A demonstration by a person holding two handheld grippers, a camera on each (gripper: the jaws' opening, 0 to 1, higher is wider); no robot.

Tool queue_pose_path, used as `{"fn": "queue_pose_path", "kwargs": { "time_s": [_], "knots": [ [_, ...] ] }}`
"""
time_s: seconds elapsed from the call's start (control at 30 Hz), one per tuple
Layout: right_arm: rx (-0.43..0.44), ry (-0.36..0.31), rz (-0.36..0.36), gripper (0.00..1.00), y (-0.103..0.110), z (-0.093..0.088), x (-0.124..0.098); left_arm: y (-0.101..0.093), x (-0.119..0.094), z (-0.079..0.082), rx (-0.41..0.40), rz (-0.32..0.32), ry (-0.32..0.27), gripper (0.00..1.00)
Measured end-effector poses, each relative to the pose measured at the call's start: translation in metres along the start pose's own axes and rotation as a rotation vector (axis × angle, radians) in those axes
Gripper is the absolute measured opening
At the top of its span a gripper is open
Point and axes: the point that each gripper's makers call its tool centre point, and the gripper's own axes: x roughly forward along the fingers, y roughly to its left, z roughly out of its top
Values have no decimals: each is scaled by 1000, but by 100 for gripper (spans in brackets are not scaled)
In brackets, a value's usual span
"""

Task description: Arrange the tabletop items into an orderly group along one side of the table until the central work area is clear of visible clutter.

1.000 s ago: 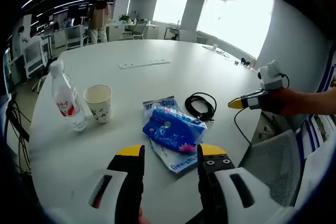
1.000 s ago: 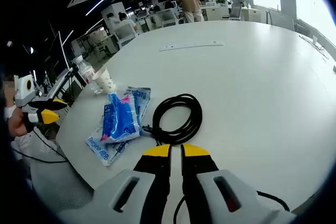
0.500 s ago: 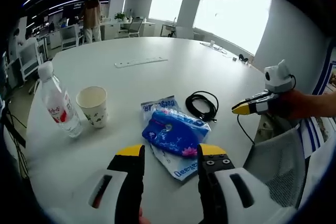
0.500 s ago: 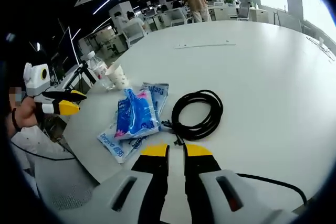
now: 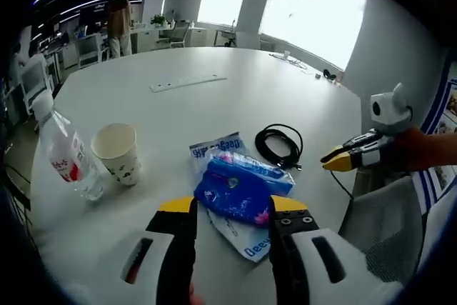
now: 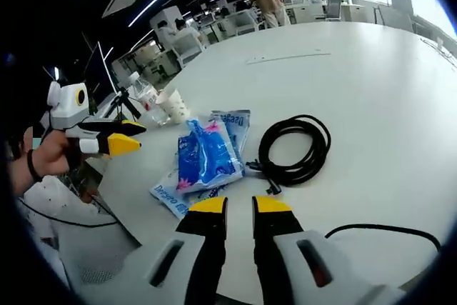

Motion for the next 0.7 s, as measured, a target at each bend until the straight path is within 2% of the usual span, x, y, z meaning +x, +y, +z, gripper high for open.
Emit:
{"fn": "queue_pose_path", "kwargs": {
  "time_s": [0.23,0.37,0.7],
  "knots": [
    [27,24,50,18,26,-4,13,14,18,2,2,8,13,38],
    [71,33,69,21,36,-9,19,23,27,2,2,14,20,37],
    [193,51,78,28,47,-12,39,36,38,5,29,35,45,37]
  ]
}}
